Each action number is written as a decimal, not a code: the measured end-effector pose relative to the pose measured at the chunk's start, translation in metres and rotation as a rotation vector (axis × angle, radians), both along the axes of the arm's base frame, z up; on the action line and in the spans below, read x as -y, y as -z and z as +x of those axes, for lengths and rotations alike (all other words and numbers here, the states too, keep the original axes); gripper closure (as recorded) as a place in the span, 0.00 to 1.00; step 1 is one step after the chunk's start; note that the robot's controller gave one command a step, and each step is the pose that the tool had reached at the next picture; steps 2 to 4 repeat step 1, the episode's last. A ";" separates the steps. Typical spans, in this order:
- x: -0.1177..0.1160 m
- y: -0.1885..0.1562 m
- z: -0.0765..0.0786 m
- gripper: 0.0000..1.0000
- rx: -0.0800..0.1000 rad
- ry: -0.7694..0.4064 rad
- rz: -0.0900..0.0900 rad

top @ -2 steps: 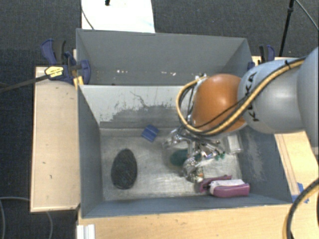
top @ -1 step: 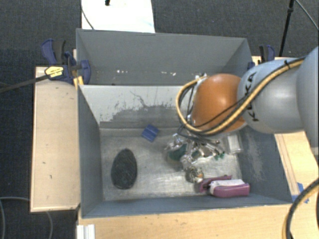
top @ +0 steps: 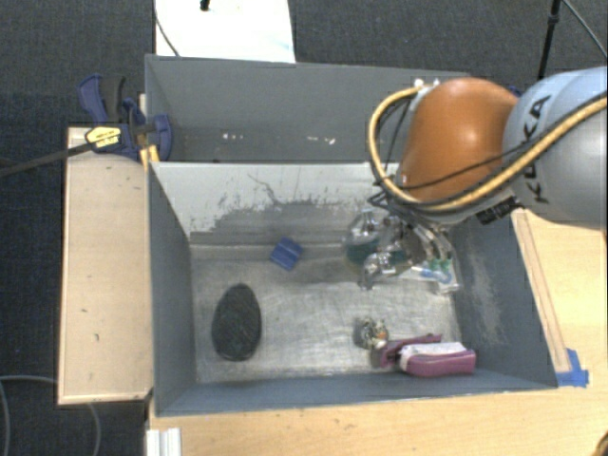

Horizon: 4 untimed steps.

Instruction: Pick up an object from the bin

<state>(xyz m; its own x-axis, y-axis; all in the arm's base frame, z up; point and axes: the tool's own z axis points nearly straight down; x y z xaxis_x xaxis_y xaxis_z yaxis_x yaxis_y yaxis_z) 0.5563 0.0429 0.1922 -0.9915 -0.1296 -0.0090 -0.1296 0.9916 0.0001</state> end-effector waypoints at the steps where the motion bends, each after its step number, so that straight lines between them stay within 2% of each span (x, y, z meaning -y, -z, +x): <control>1: -0.038 -0.091 0.020 1.00 0.002 -0.567 -0.004; 4: -0.038 -0.091 0.020 1.00 0.002 -0.567 -0.004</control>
Offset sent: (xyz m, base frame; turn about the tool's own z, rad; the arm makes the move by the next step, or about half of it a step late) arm 0.0183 0.0368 0.0877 -0.5657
